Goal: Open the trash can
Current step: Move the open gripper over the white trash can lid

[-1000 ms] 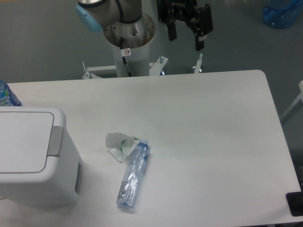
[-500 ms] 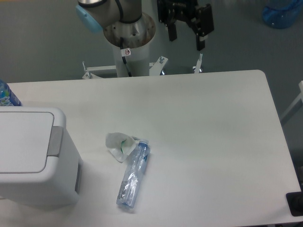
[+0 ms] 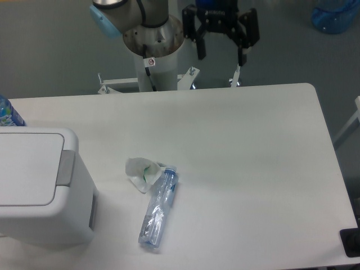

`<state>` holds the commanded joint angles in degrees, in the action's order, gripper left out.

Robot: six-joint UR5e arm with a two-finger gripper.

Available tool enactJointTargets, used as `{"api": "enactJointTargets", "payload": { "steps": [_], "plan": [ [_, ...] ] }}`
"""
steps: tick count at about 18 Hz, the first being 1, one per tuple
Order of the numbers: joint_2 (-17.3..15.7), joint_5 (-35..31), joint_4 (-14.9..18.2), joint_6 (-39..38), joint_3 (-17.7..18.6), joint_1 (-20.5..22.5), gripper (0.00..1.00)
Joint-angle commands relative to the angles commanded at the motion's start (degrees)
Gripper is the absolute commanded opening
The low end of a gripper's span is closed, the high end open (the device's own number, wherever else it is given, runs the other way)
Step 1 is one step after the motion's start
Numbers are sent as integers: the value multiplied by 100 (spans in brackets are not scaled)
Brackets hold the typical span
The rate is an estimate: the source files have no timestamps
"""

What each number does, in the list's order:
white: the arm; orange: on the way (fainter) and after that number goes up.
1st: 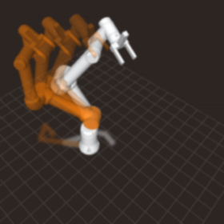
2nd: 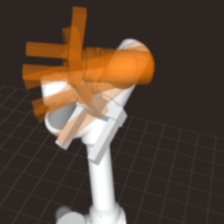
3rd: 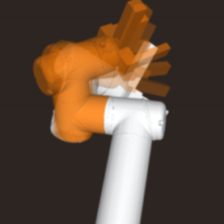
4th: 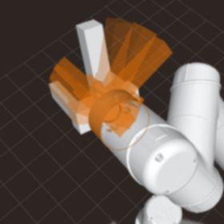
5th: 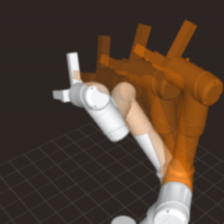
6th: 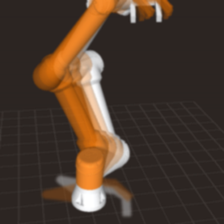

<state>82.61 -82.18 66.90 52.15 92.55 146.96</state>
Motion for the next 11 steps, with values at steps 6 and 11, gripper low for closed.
{"api": "enactJointTargets", "payload": {
  "steps": [6, 11],
  "plan": [
    [501, 0, -1010, -1679, -79, -659, 100],
    [835, 9, -1495, -2437, -158, -1125, 100]
  ]
}}
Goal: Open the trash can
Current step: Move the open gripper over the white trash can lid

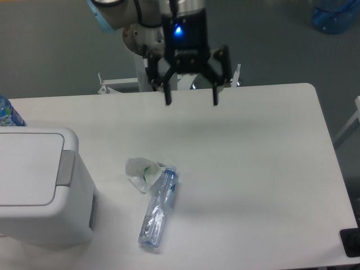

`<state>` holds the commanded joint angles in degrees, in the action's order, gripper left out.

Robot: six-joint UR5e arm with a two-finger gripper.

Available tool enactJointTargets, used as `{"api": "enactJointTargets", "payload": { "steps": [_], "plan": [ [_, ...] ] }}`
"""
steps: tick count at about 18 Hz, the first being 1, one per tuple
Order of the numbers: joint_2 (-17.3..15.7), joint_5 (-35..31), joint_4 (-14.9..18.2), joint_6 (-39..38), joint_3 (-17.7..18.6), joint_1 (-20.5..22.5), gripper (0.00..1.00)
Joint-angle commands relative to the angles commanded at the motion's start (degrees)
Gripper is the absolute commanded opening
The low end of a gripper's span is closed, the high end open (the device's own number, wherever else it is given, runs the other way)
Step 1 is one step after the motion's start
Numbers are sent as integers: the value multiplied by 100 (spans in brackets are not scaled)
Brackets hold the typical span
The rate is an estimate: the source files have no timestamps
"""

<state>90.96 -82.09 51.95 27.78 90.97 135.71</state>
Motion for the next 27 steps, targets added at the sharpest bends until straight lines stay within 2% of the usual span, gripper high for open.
{"api": "enactJointTargets", "payload": {
  "steps": [4, 8, 11, 27],
  "plan": [
    [360, 0, 0, -359, -202, -431, 100],
    [598, 0, -18, -1221, -396, -651, 100],
    [721, 0, -202, -1529, -405, -818, 100],
    [985, 0, -229, -1776, -413, -1231, 100]
  ]
}}
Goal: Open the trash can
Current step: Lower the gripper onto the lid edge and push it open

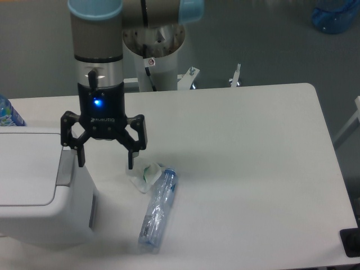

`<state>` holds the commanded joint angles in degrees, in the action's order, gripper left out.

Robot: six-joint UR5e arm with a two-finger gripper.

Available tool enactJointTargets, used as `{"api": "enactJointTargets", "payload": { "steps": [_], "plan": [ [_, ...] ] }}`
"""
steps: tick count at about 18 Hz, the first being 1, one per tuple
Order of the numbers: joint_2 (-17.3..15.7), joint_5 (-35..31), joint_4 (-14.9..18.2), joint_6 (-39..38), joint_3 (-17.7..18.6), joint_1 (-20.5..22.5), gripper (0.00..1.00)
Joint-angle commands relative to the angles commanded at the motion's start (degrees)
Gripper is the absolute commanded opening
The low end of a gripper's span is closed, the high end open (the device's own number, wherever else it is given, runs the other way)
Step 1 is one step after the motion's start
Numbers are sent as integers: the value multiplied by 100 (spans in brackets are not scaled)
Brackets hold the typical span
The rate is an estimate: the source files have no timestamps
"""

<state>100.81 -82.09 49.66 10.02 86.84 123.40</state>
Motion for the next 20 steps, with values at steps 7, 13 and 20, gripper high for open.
{"api": "enactJointTargets", "payload": {
  "steps": [7, 13, 20],
  "plan": [
    [70, 0, 0, -35, 0, -88, 100],
    [106, -9, 0, -44, 0, -141, 100],
    [115, -9, 0, -44, 9, -149, 100]
  ]
}}
